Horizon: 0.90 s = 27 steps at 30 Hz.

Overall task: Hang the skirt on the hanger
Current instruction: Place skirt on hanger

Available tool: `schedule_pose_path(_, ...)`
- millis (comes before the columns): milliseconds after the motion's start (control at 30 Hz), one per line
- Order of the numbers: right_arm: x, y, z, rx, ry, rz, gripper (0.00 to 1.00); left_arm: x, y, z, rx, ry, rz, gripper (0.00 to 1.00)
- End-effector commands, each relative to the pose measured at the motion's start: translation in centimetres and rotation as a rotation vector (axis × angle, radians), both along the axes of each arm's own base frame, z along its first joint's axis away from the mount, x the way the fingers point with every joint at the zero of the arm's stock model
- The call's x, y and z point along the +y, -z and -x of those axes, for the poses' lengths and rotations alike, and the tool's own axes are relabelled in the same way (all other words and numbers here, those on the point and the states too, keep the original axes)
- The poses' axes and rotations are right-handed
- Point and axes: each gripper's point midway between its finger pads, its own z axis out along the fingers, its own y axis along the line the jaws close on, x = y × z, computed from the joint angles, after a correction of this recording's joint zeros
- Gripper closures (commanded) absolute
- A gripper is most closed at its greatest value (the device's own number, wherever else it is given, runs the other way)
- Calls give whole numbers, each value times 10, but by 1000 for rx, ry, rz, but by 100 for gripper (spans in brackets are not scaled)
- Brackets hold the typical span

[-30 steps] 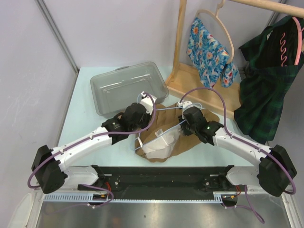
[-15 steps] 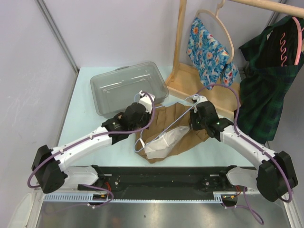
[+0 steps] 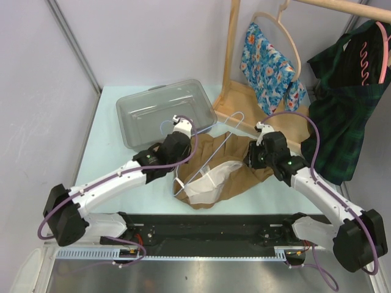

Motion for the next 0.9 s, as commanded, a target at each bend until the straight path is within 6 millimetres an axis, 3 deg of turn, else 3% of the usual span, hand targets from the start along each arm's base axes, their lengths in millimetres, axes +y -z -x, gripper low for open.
schedule_pose_path(0, 13, -22, 3, -80, -70, -58, 66, 3, -17, -15, -23, -108, -18, 100)
schedule_pose_path(233, 34, -38, 15, -168, -205, -32, 65, 0, -8, -17, -23, -117, -172, 100)
schedule_pose_path(433, 57, -58, 24, -219, -305, 61, 66, -3, -14, -23, -41, -110, -211, 100)
schedule_pose_path(567, 60, -88, 17, -281, -285, -13, 64, -3, -10, -21, -41, -94, -212, 100)
schedule_pose_path(733, 67, -135, 7, -392, -289, -116, 50, 3, -8, -19, -52, -97, -223, 100)
schedule_pose_path(833, 71, -131, -1, -392, -341, -53, 45, 4, -10, -19, -68, -91, -229, 100)
schedule_pose_path(867, 74, -141, -5, -415, -356, -46, 44, 6, -9, -17, -71, -82, -237, 100)
